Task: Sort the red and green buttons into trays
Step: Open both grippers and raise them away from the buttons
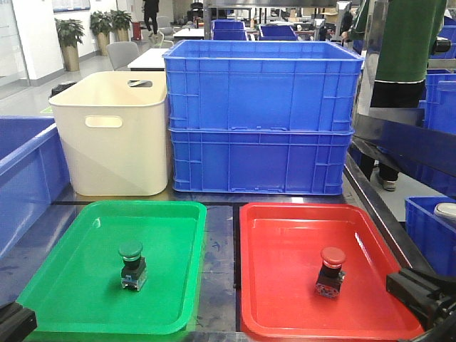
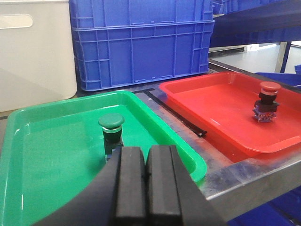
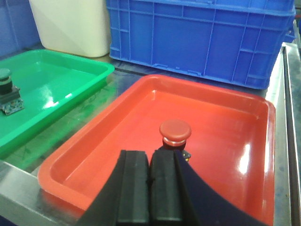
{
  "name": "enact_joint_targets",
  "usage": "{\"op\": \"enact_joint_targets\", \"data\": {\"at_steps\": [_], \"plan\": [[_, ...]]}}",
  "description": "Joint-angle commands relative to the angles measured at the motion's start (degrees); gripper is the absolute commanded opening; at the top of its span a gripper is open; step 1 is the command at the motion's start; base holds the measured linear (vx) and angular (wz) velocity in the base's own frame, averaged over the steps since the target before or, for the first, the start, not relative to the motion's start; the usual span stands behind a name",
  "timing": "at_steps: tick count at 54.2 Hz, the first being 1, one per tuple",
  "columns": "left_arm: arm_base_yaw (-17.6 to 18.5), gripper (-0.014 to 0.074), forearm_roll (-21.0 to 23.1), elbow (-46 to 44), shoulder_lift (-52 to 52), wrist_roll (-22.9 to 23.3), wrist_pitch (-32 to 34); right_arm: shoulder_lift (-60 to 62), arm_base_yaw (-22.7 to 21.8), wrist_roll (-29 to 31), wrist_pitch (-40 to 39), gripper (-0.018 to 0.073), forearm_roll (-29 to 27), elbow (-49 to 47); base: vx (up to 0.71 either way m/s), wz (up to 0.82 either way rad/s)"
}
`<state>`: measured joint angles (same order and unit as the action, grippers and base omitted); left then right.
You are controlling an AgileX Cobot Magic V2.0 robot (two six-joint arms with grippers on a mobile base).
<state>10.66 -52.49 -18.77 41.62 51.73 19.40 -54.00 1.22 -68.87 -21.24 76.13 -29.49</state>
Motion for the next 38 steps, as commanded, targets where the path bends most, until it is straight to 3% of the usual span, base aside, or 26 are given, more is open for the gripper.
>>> {"op": "enact_joint_targets", "data": {"at_steps": [1,11,13,15,19,22,28,33,38], "plan": [[0.3,-0.0006,1.4,-1.5,-0.3,0.5,2.8,0.8,-0.1,0.0,-1.6,-0.0010,-1.0,-1.7,0.00,0.00],[0.6,-0.0006,2.0,-1.5,-0.2,-0.5,1.6,0.8,-0.1,0.0,-1.6,-0.0010,-1.0,-1.7,0.00,0.00],[0.6,-0.0006,3.6,-1.5,-0.3,-2.3,0.6,0.8,-0.1,0.0,-1.5,-0.0010,-1.0,-1.7,0.00,0.00],[0.5,-0.0006,8.6,-1.4,-1.0,-5.3,-0.9,0.8,-0.1,0.0,-1.5,-0.0010,-1.0,-1.7,0.00,0.00],[0.5,-0.0006,24.3,-0.6,-2.7,-17.7,-4.1,0.8,-0.1,0.0,-1.6,-0.0010,-1.0,-1.7,0.00,0.00],[0.5,-0.0006,33.7,0.8,-5.2,-28.7,-5.6,0.8,-0.1,0.0,-1.6,-0.0010,-1.0,-1.7,0.00,0.00],[0.4,-0.0006,43.0,6.5,-13.4,-49.4,-6.9,0.8,-0.1,0.0,-1.6,-0.0010,-1.0,-1.7,0.00,0.00],[-0.5,-0.0006,48.0,12.8,-23.4,-57.0,-6.8,0.8,-0.1,0.0,-1.6,-0.0010,-1.0,-1.7,0.00,0.00],[-1.9,-0.0006,53.3,17.9,-32.5,-61.7,-6.9,0.8,-0.1,0.0,-1.6,-0.0010,-1.0,-1.7,0.00,0.00]]}}
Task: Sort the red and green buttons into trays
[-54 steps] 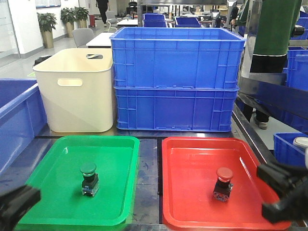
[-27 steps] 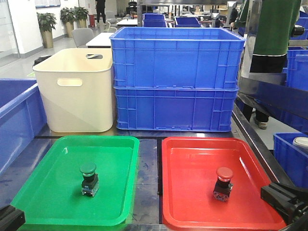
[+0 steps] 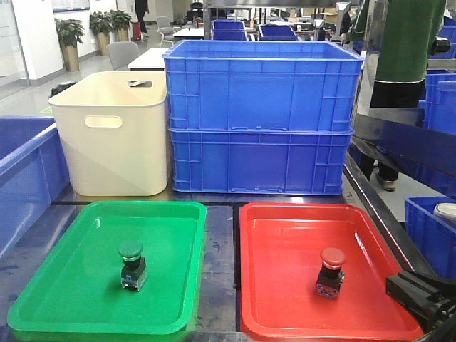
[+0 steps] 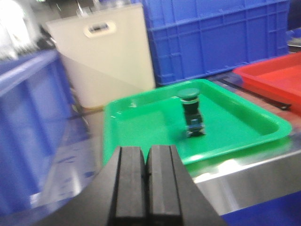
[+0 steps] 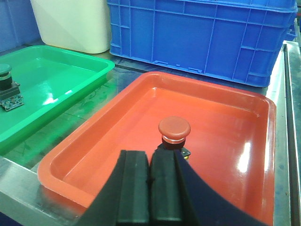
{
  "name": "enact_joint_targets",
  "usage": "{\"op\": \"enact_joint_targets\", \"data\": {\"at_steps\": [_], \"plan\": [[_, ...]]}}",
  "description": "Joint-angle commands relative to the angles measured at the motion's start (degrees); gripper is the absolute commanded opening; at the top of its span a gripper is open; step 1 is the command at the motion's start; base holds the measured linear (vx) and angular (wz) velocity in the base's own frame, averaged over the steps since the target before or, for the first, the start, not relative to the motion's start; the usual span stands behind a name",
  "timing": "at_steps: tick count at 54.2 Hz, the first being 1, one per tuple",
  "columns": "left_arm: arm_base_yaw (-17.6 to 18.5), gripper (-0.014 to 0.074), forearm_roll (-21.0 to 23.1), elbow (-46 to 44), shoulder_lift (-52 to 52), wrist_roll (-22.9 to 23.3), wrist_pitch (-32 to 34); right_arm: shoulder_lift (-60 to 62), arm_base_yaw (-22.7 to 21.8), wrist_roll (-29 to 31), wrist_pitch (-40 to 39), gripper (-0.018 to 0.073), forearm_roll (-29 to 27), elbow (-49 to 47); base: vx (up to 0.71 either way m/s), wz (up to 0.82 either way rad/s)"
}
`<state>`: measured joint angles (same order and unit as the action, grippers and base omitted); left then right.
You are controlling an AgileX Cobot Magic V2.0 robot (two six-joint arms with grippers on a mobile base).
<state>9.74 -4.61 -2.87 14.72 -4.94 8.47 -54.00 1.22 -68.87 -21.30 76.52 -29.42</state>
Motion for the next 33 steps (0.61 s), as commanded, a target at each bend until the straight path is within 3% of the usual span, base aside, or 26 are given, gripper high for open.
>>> {"op": "enact_joint_targets", "data": {"at_steps": [1,7,13,22,33], "plan": [[-1.3,-0.0006,6.2,2.9,-7.1,-5.4,4.1,0.8,-0.1,0.0,-1.5,-0.0010,-1.4,-1.7,0.00,0.00],[-2.0,-0.0006,5.1,3.0,-13.0,-5.9,-5.1,0.8,-0.1,0.0,-1.5,-0.0010,-1.4,-1.7,0.00,0.00],[-2.0,-0.0006,0.4,3.0,-16.4,0.2,-10.5,0.8,-0.1,0.0,-1.5,-0.0010,-1.4,-1.7,0.00,0.00],[-2.0,-0.0006,-1.0,2.9,-16.1,14.0,-11.4,0.8,-0.1,0.0,-1.5,-0.0010,-1.4,-1.7,0.00,0.00],[-2.0,-0.0006,-1.0,2.9,-16.1,16.3,-11.4,0.8,-0.1,0.0,-1.5,-0.0010,-1.4,-1.7,0.00,0.00]]}}
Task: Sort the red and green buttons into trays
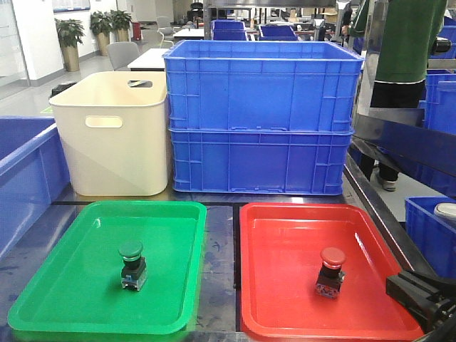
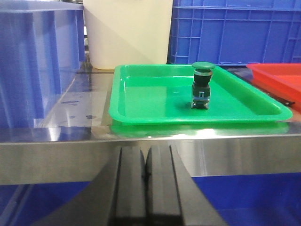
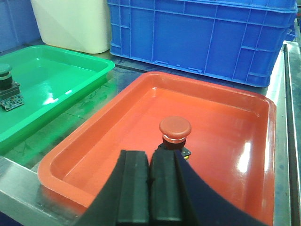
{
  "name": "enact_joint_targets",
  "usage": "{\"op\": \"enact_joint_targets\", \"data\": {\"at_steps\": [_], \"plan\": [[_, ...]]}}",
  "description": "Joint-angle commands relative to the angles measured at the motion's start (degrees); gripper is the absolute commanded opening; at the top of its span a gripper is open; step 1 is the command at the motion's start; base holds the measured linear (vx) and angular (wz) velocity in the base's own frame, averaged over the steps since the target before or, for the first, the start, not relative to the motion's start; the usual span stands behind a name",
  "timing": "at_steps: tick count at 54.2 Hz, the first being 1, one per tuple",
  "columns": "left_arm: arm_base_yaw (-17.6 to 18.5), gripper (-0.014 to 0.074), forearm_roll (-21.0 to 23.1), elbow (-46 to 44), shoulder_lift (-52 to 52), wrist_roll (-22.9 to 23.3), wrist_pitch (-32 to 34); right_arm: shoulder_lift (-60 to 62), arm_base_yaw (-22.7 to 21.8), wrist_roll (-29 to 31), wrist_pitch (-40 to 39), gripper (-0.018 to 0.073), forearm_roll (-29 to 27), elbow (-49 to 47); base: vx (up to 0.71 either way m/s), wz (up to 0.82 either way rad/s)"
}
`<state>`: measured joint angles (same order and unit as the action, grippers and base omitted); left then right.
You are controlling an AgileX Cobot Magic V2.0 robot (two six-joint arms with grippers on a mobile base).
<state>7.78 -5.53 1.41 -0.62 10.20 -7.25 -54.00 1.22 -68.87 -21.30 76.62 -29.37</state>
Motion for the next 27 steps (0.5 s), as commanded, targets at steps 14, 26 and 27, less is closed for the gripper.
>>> {"op": "enact_joint_targets", "data": {"at_steps": [14,26,27], "plan": [[0.0,-0.0006,-0.1,-1.3,-0.7,1.2,4.3,0.8,-0.1,0.0,-1.5,-0.0010,-1.5,-1.8,0.00,0.00],[0.0,-0.0006,-0.1,-1.3,-0.7,1.2,4.3,0.8,0.1,2.4,2.4,-0.0010,-8.3,-1.8,0.00,0.00],[0.0,-0.0006,-0.1,-1.3,-0.7,1.2,4.3,3.7,3.4,20.3,16.5,-0.0010,-33.6,-1.8,0.00,0.01]]}}
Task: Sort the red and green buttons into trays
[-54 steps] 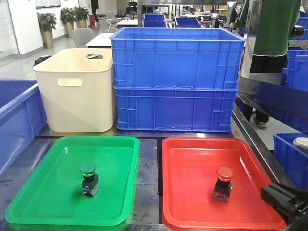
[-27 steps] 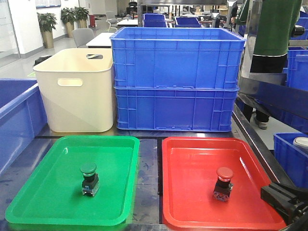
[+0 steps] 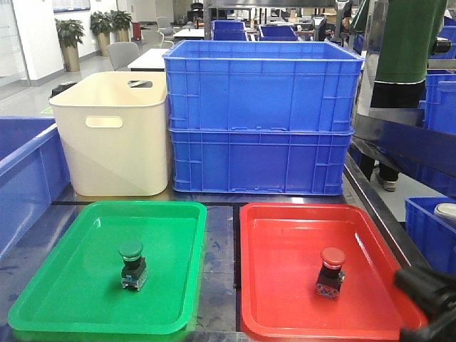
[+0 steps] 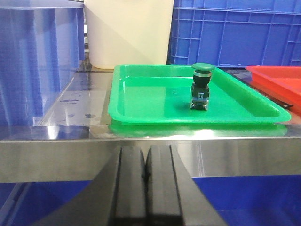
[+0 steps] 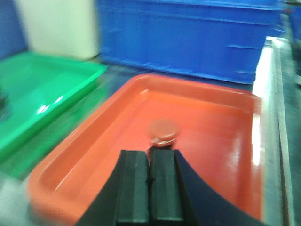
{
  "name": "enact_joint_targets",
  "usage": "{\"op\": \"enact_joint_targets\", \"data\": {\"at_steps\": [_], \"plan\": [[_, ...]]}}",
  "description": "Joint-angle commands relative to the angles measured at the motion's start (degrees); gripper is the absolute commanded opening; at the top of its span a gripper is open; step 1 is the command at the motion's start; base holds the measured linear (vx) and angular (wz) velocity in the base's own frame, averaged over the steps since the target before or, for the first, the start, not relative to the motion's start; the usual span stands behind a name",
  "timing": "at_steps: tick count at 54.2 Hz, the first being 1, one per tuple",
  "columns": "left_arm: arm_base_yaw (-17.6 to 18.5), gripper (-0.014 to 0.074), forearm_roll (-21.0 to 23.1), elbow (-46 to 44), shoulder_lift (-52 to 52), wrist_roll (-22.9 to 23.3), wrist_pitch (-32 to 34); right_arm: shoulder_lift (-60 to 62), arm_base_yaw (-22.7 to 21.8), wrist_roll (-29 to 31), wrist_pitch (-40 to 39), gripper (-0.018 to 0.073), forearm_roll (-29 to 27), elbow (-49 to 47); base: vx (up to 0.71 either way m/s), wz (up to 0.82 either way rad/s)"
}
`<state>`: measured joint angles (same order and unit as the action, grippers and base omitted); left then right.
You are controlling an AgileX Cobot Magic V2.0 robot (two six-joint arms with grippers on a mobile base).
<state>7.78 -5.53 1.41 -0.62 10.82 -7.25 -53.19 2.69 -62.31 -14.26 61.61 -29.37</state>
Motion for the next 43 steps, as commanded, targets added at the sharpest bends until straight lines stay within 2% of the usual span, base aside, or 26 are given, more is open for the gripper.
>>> {"op": "enact_joint_targets", "data": {"at_steps": [1,4,7,10,13,18,24,30,34,43], "plan": [[0.0,-0.0006,-0.1,-1.3,-0.7,0.6,4.3,3.7,2.8,17.6,11.8,-0.0010,-24.5,-1.8,0.00,0.01],[0.0,-0.0006,-0.1,-1.3,-0.7,0.6,4.3,5.8,4.5,34.9,19.4,-0.0010,-36.9,-1.8,0.00,0.00],[0.0,-0.0006,-0.1,-1.3,-0.7,0.6,4.3,9.1,5.3,50.8,23.0,-0.0010,-48.4,-0.5,0.00,0.00],[0.0,-0.0006,-0.1,-1.3,-0.7,0.6,4.3,13.3,5.1,61.8,22.6,-0.0010,-56.1,2.3,0.00,0.00],[0.0,-0.0006,-0.1,-1.3,-0.7,0.6,4.3,18.5,4.3,67.7,19.9,-0.0010,-60.8,5.9,0.00,0.00],[0.0,-0.0006,-0.1,-1.3,-0.7,0.6,4.3,28.8,1.5,69.1,13.7,-0.0010,-65.9,14.6,0.00,0.00],[0.0,-0.0006,-0.1,-1.3,-0.7,0.6,4.3,40.3,-2.2,67.4,10.7,-0.0010,-65.8,23.6,0.00,0.00],[0.0,-0.0006,-0.1,-1.3,-0.7,0.6,4.3,50.1,-2.8,65.3,10.7,-0.0010,-65.1,30.3,0.00,0.00],[0.0,-0.0006,-0.1,-1.3,-0.7,0.6,4.3,54.8,-2.8,65.2,13.2,-0.0010,-65.2,31.6,0.00,0.00],[0.0,-0.0006,-0.1,-1.3,-0.8,0.6,4.4,53.6,-2.8,65.3,14.9,-0.0010,-65.0,31.5,0.00,0.00]]}}
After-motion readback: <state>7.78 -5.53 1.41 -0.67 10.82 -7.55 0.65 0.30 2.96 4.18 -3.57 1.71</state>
